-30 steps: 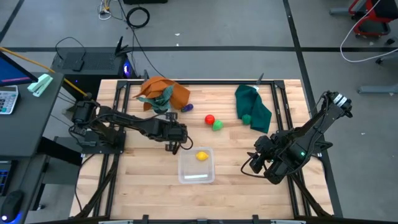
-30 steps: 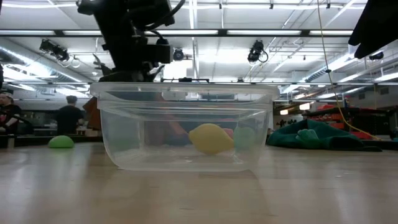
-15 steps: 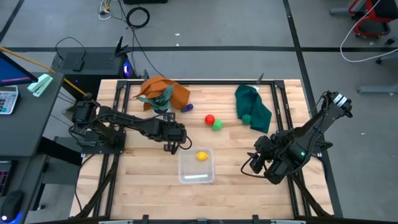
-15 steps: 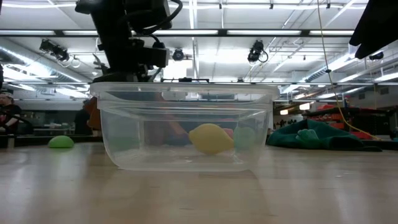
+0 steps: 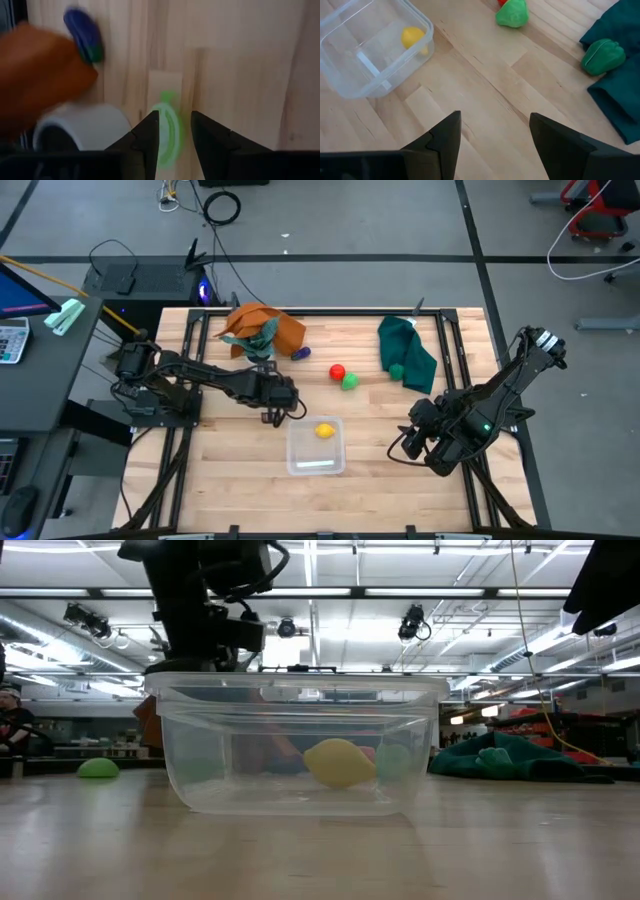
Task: Pick and placing Produce into tupperware
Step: Put the melon into the transparent bin
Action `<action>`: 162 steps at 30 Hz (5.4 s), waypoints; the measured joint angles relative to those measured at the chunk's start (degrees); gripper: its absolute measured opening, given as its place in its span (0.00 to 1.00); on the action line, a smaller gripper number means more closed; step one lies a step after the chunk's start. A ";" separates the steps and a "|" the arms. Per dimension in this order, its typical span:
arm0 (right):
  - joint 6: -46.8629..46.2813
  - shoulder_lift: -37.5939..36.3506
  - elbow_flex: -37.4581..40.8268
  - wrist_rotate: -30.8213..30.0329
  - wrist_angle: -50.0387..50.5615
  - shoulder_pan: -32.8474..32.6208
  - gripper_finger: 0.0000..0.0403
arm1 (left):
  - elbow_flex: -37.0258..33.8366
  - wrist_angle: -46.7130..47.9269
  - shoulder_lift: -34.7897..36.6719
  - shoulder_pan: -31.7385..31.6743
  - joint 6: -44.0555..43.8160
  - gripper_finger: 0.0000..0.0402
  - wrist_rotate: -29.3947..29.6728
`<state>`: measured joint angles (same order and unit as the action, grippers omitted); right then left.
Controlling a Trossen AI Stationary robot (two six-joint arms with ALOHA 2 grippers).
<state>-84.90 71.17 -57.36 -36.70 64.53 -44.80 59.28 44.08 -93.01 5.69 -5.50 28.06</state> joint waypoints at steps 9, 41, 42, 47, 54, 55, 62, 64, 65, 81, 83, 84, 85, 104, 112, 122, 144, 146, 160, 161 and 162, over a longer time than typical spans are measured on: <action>0.00 -0.02 0.00 0.57 0.04 0.00 0.49 | -0.02 7.24 0.00 1.62 -14.72 0.30 0.10; 0.12 -0.02 0.00 1.02 -0.95 0.02 0.49 | -12.54 27.62 27.14 10.26 -48.82 0.36 -1.14; -0.20 -0.02 0.01 1.02 -1.08 0.02 0.49 | -13.13 28.21 28.58 10.47 -48.38 0.36 -1.10; -0.59 -0.02 0.02 1.15 -2.16 0.02 0.49 | -16.72 28.38 35.54 11.08 -41.63 0.35 -3.19; -0.63 -0.02 0.00 1.28 -3.80 0.02 0.49 | -18.60 28.41 40.45 11.06 -20.55 0.33 -5.25; -0.63 -0.02 0.02 1.30 -4.03 0.02 0.49 | -18.60 28.49 40.52 11.06 -16.94 0.33 -5.33; -2.36 -0.02 0.00 1.30 -4.46 0.02 0.49 | -18.60 24.02 40.52 10.70 -17.99 0.35 -12.27; -2.38 -0.02 0.00 1.23 -4.44 0.02 0.49 | -18.60 21.26 40.51 10.31 -19.74 0.35 -12.20; -2.39 -0.02 0.00 1.21 -4.44 0.02 0.49 | -18.60 19.61 40.42 9.92 -20.31 0.35 -12.06; -2.27 -0.02 0.00 1.28 -4.84 0.04 0.49 | -18.57 15.86 24.97 -5.87 -64.75 0.36 -14.20; -1.82 0.00 0.00 1.30 -4.94 0.04 0.49 | -18.57 15.19 24.74 -6.29 -68.86 0.39 -14.22; -1.40 -0.01 0.00 1.30 -4.92 0.04 0.49 | -18.57 15.07 24.76 -6.29 -71.12 0.41 -13.82; -1.08 -0.01 0.00 1.30 -4.93 0.04 0.49 | -18.57 15.15 24.76 -6.29 -73.66 0.42 -13.05; 4.21 0.00 0.01 1.37 -6.19 0.02 0.49 | -18.57 17.07 24.76 -9.14 -102.35 0.79 -3.99; 6.04 0.00 0.02 1.40 -6.16 0.02 0.49 | -18.51 16.39 19.58 -9.11 -108.28 0.80 -2.85; 6.53 0.00 0.00 2.48 -6.50 0.02 0.49 | -18.51 14.05 11.06 -9.07 -113.60 0.79 -3.03; 6.34 0.00 0.00 2.59 -8.07 0.02 0.49 | -21.88 10.15 7.62 -9.11 -121.45 0.77 -7.37; 6.34 0.00 0.01 2.61 -8.33 0.02 0.49 | -23.50 8.20 7.63 -8.77 -121.65 0.77 -9.60; 6.80 0.00 0.01 4.03 -9.01 0.02 0.49 | -24.34 7.01 7.63 -7.78 -121.51 0.77 -7.29; 6.80 0.00 0.01 4.03 -9.01 0.02 0.49 | -24.34 6.91 7.63 -7.78 -121.51 0.77 -7.28; 6.76 0.00 0.01 4.03 -9.01 0.02 0.49 | -24.34 6.80 7.63 -7.77 -121.47 0.77 -7.25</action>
<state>-78.15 71.18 -57.35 -32.67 55.53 -44.77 34.94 50.89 -85.38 -2.07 -126.97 20.81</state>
